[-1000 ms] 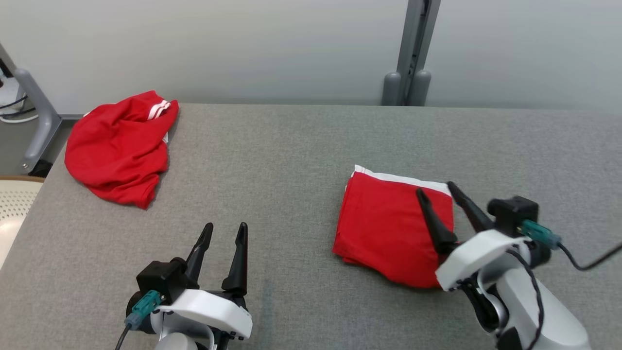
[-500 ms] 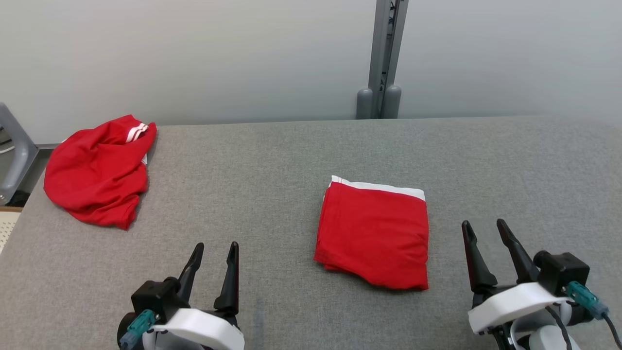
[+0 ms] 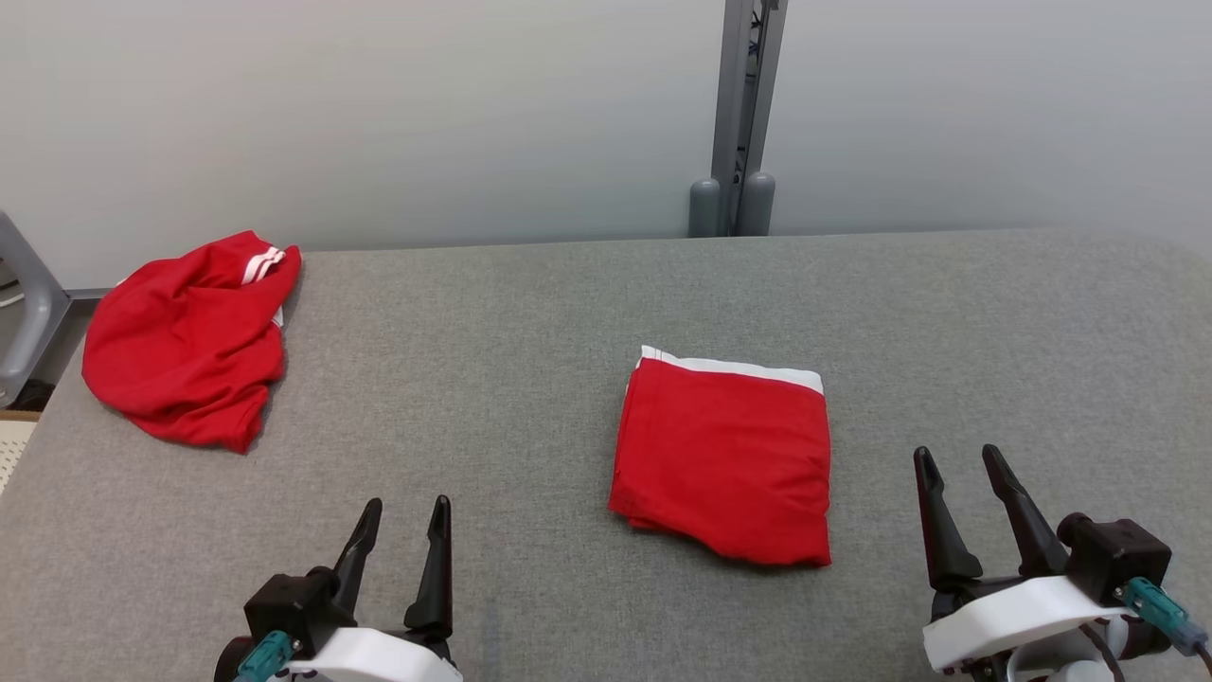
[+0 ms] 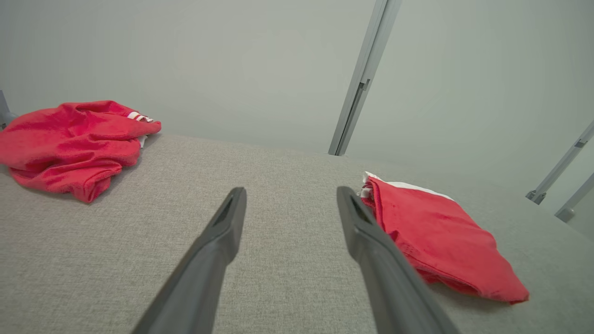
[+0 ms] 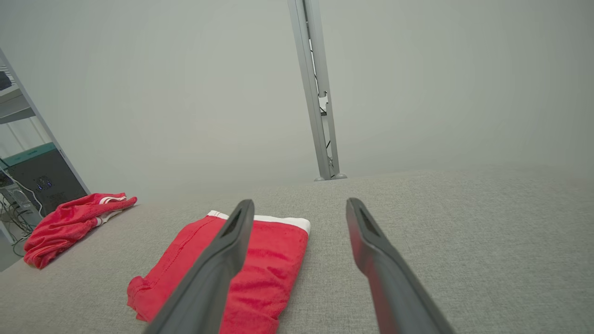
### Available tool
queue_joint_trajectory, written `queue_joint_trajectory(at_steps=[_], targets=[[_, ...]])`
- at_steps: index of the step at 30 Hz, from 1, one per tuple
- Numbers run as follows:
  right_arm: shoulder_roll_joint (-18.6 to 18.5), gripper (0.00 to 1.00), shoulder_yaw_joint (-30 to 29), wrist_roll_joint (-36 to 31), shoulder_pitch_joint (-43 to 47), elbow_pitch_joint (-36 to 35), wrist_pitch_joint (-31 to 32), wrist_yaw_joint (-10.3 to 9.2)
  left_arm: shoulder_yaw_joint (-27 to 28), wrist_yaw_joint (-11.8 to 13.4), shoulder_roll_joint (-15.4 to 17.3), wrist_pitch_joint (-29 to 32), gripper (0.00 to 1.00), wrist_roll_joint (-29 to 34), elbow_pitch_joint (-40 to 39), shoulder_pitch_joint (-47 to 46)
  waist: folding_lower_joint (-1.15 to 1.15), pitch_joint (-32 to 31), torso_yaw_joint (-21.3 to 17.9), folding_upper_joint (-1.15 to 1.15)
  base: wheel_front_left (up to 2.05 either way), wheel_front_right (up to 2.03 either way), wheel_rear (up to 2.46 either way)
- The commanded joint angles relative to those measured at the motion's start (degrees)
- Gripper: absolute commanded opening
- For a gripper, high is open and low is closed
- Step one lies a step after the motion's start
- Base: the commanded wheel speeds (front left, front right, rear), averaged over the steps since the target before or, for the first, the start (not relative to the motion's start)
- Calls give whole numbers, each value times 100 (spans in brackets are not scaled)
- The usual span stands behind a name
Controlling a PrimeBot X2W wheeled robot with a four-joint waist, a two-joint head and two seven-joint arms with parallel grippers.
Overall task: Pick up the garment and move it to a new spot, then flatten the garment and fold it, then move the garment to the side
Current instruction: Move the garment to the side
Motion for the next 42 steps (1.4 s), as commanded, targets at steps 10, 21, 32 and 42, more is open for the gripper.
queue_joint_trajectory(at_steps=[10, 21, 32, 42], targets=[[-17, 100, 23, 80, -25, 2, -19, 1, 57, 41, 23, -10, 100, 123, -31, 0, 0, 17, 40, 0, 0, 0, 0], [-16, 100, -15, 81, -145, 62, 77, 1, 4, 55, 22, -10, 100, 115, -44, -60, 0, 82, 90, 0, 0, 0, 0], [-387, 100, -16, 438, -942, 752, 1862, 2, -112, 114, 24, -10, 100, -18, -77, -286, 0, 460, 371, 0, 0, 0, 0], [-816, 100, 443, 1468, -1699, 1522, 2610, 2, -161, 163, 21, -9, 100, -112, -151, -532, 0, 942, 750, 0, 0, 0, 0]])
